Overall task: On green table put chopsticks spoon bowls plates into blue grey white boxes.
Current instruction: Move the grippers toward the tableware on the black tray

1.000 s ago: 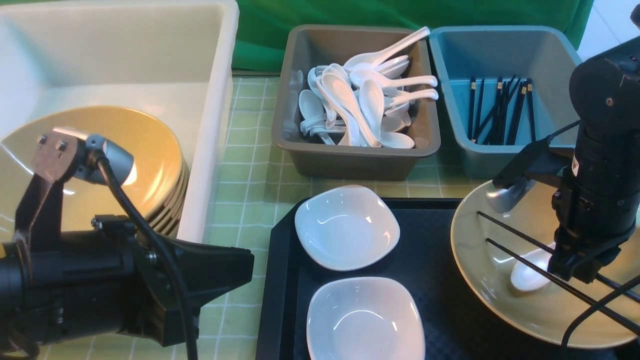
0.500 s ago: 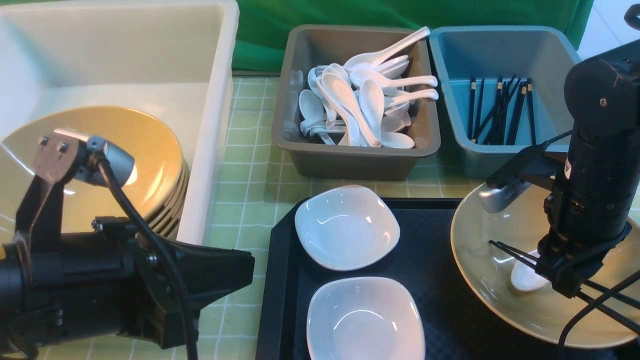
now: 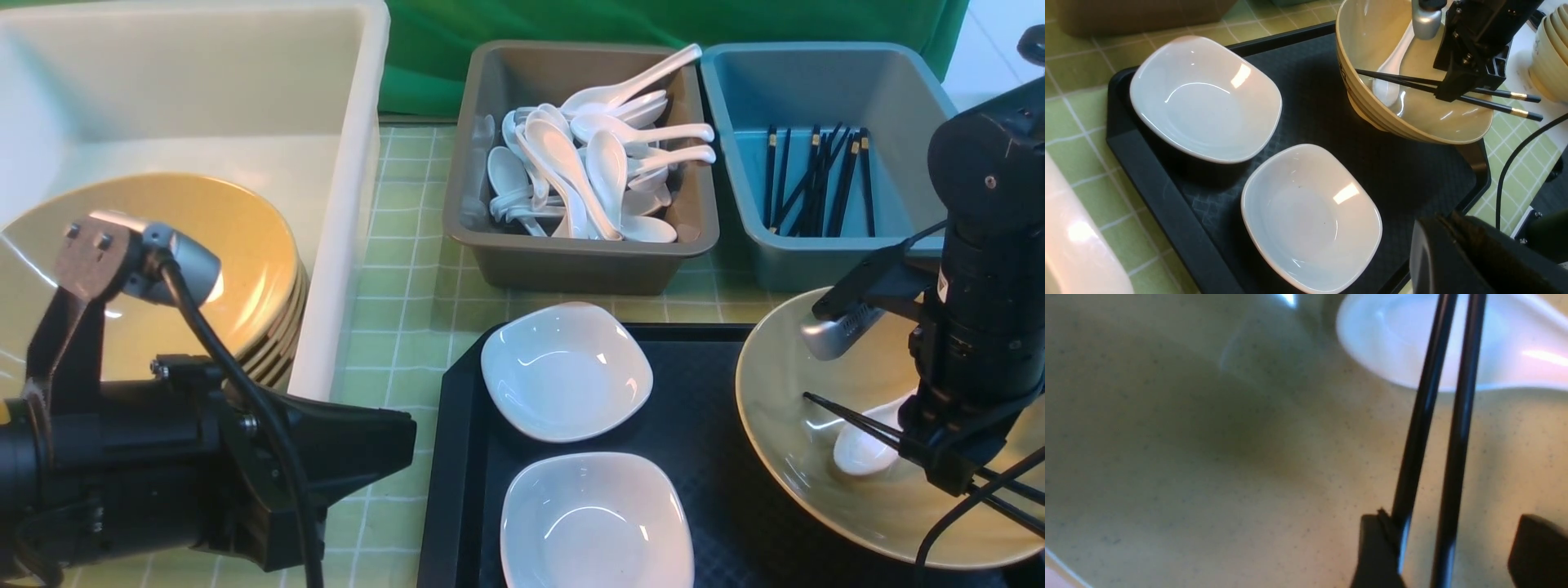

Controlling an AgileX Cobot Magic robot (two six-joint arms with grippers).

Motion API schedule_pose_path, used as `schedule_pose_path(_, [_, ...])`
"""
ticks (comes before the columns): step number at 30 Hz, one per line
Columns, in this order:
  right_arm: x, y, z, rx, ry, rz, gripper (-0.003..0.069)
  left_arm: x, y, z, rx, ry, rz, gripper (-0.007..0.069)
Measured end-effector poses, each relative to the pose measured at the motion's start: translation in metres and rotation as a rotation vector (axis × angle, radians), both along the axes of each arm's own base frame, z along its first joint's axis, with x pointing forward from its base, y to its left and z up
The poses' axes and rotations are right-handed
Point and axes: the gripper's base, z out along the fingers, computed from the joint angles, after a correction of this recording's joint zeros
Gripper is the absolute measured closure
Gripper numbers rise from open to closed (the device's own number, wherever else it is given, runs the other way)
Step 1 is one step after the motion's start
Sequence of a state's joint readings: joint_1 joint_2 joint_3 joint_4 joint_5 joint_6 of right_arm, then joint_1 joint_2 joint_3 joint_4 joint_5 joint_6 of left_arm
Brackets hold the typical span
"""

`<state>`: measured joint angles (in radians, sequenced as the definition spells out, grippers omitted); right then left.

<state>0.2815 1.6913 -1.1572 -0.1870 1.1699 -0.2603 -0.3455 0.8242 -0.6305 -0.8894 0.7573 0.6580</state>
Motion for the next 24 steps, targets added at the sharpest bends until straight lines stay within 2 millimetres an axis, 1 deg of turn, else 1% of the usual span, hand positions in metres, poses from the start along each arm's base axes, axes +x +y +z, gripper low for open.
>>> schedule_pose_path(3, [0.0006, -0.0019, -0.0027, -0.003, 0.01, -0.007, 0.0294, 0.0, 0.0, 0.0, 0.0, 0.0, 0.0, 0.0627])
schedule_pose_path(6, [0.0003, -0.0018, -0.0031, 0.002, 0.012, -0.01, 0.0377, 0.0, 0.0, 0.0, 0.0, 0.0, 0.0, 0.0627])
schedule_pose_path(7, [0.0003, -0.0018, -0.0031, 0.002, 0.012, -0.01, 0.0377, 0.0, 0.0, 0.0, 0.0, 0.0, 0.0, 0.0627])
schedule_pose_path(8, [0.0, -0.0011, -0.0032, 0.01, 0.015, -0.01, 0.0455, 0.0, 0.0, 0.0, 0.0, 0.0, 0.0, 0.0627])
schedule_pose_path(9, [0.0, -0.001, -0.0032, 0.012, 0.016, -0.009, 0.0464, 0.0, 0.0, 0.0, 0.0, 0.0, 0.0, 0.0627])
schedule_pose_path(10, [-0.0005, -0.0002, -0.0035, 0.021, 0.021, -0.008, 0.0531, 0.0, 0.0, 0.0, 0.0, 0.0, 0.0, 0.0627])
schedule_pose_path(11, [-0.0006, 0.0, -0.0036, 0.023, 0.022, -0.007, 0.0545, 0.0, 0.0, 0.0, 0.0, 0.0, 0.0, 0.0627])
schedule_pose_path(20, [-0.0008, 0.0, -0.0038, 0.029, 0.026, 0.005, 0.0546, 0.0, 0.0, 0.0, 0.0, 0.0, 0.0, 0.0627])
schedule_pose_path(24, [-0.0029, 0.0002, 0.0, 0.04, 0.016, 0.002, 0.0546, 0.0, 0.0, 0.0, 0.0, 0.0, 0.0, 0.0627])
